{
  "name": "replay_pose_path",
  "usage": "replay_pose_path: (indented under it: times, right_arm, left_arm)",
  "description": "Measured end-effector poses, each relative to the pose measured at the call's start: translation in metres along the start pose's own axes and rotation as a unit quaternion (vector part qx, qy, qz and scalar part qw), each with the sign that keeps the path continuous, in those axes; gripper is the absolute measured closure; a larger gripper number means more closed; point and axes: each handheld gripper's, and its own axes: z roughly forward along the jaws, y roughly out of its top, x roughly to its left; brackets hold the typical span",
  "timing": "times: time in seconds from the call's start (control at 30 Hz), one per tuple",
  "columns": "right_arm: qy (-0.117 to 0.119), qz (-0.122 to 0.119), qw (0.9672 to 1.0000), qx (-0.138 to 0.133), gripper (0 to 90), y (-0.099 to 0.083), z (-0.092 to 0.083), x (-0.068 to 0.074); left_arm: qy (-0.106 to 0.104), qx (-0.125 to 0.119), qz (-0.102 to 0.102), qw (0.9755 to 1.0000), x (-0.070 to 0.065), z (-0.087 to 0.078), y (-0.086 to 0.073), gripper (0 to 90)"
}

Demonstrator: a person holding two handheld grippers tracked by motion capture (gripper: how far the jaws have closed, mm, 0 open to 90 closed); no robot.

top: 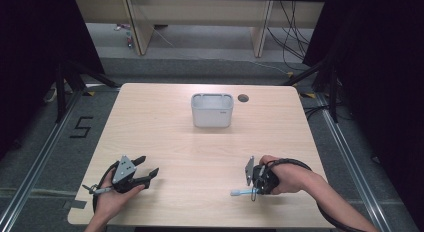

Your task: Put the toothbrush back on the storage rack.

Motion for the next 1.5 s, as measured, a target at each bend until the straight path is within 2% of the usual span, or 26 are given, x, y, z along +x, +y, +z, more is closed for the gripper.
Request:
replay_pose_path:
  times: [0.03, 0.2, 0.3, 0.33, 0.4, 0.47, 0.5, 0.53, 0.57, 0.6, 0.63, 0.67, 0.73, 0.83, 0.87, 0.93, 0.97, 1.03, 1.07, 1.1, 1.13, 1.17, 1.2, 1.27, 1.3, 1.5]
  right_arm:
    - [0.002, 0.016, 0.9999, 0.0, 77.8, 0.0, 0.0, 0.0]
    - [0.0, 0.008, 0.9999, -0.007, 78.8, 0.001, 0.001, -0.004]
    - [-0.002, 0.053, 0.9985, -0.011, 78.9, -0.002, 0.0, 0.0]
    - [-0.002, 0.037, 0.999, -0.026, 78.9, -0.003, 0.0, -0.004]
    - [-0.006, 0.085, 0.9961, -0.025, 78.9, -0.006, -0.002, -0.001]
    - [-0.016, 0.112, 0.9919, -0.058, 79.0, -0.011, -0.007, -0.003]
    - [-0.016, 0.112, 0.9919, -0.058, 79.0, -0.011, -0.007, -0.003]
    - [-0.019, 0.102, 0.9915, -0.079, 79.0, -0.012, -0.009, -0.006]
    - [-0.015, 0.124, 0.9877, -0.093, 79.0, -0.013, -0.011, -0.005]
    - [-0.018, 0.126, 0.9865, -0.103, 79.0, -0.015, -0.012, -0.007]
    - [-0.033, 0.155, 0.9814, -0.109, 79.0, -0.019, -0.016, -0.007]
    - [-0.033, 0.155, 0.9814, -0.109, 79.0, -0.019, -0.016, -0.007]
    - [-0.029, 0.179, 0.9756, -0.123, 79.0, -0.021, -0.018, -0.007]
    - [-0.036, 0.213, 0.9645, -0.152, 79.0, -0.026, -0.023, -0.007]
    - [-0.04, 0.212, 0.9631, -0.16, 79.0, -0.028, -0.024, -0.008]
    - [-0.044, 0.238, 0.9546, -0.173, 79.0, -0.03, -0.026, -0.008]
    - [-0.044, 0.238, 0.9546, -0.173, 79.0, -0.03, -0.026, -0.008]
    - [-0.056, 0.249, 0.9477, -0.192, 79.0, -0.033, -0.029, -0.009]
    - [-0.056, 0.249, 0.9477, -0.192, 79.0, -0.033, -0.029, -0.009]
    - [-0.055, 0.269, 0.9394, -0.205, 79.0, -0.033, -0.032, -0.008]
    - [-0.055, 0.269, 0.9394, -0.205, 79.0, -0.033, -0.032, -0.008]
    - [-0.061, 0.273, 0.9348, -0.219, 79.0, -0.034, -0.035, -0.008]
    - [-0.06, 0.277, 0.9326, -0.224, 79.0, -0.034, -0.036, -0.008]
    - [-0.064, 0.269, 0.933, -0.23, 79.0, -0.035, -0.037, -0.009]
    - [-0.06, 0.283, 0.9299, -0.227, 79.0, -0.034, -0.037, -0.008]
    - [-0.067, 0.292, 0.923, -0.241, 79.0, -0.033, -0.038, -0.008]
  left_arm:
    - [0.0, 0.0, 0.0, 1.0, 0.0, 0.0, 0.0, 33.1]
    - [0.002, -0.001, -0.002, 1.0, 0.0, -0.001, 0.0, 33.2]
    - [0.003, 0.002, -0.005, 1.0, 0.001, -0.002, 0.0, 33.2]
    - [0.003, 0.0, -0.005, 1.0, 0.001, -0.001, 0.0, 33.2]
    - [0.003, 0.001, -0.007, 1.0, 0.001, -0.001, 0.0, 33.3]
    - [0.001, -0.001, -0.007, 1.0, 0.001, 0.0, 0.0, 33.4]
    - [0.002, 0.001, -0.005, 1.0, 0.001, -0.001, 0.0, 33.4]
    - [0.002, 0.001, -0.005, 1.0, 0.001, -0.001, 0.0, 33.4]
    - [0.003, 0.002, -0.005, 1.0, 0.001, -0.001, 0.0, 33.4]
    - [0.004, 0.002, -0.005, 1.0, 0.001, -0.002, 0.0, 33.4]
    - [0.004, 0.002, -0.005, 1.0, 0.001, -0.002, 0.0, 33.4]
    - [0.004, 0.002, -0.005, 1.0, 0.001, -0.002, 0.0, 33.4]
    - [0.005, 0.0, -0.004, 1.0, 0.0, -0.001, 0.0, 33.4]
    - [0.004, -0.002, -0.005, 1.0, 0.0, -0.001, 0.0, 33.4]
    - [0.005, 0.0, -0.005, 1.0, 0.001, -0.002, 0.0, 33.5]
    - [0.005, -0.001, -0.007, 1.0, 0.001, -0.002, 0.0, 33.4]
    - [0.005, -0.001, -0.007, 1.0, 0.001, -0.002, 0.0, 33.4]
    - [0.006, -0.001, -0.007, 1.0, 0.001, -0.002, 0.0, 33.4]
    - [0.006, -0.001, -0.007, 1.0, 0.001, -0.002, 0.0, 33.4]
    - [0.007, -0.001, -0.008, 0.9999, 0.001, -0.002, 0.0, 33.5]
    - [0.007, -0.001, -0.008, 0.9999, 0.001, -0.002, 0.0, 33.4]
    - [0.007, -0.001, -0.008, 0.9999, 0.001, -0.002, 0.0, 33.4]
    - [0.007, -0.001, -0.008, 0.9999, 0.001, -0.002, 0.0, 33.4]
    - [0.007, -0.001, -0.008, 0.9999, 0.001, -0.002, 0.0, 33.4]
    - [0.007, -0.003, -0.008, 0.9999, 0.001, -0.002, 0.0, 33.4]
    - [0.006, -0.007, -0.01, 0.9999, 0.001, -0.002, -0.001, 33.3]
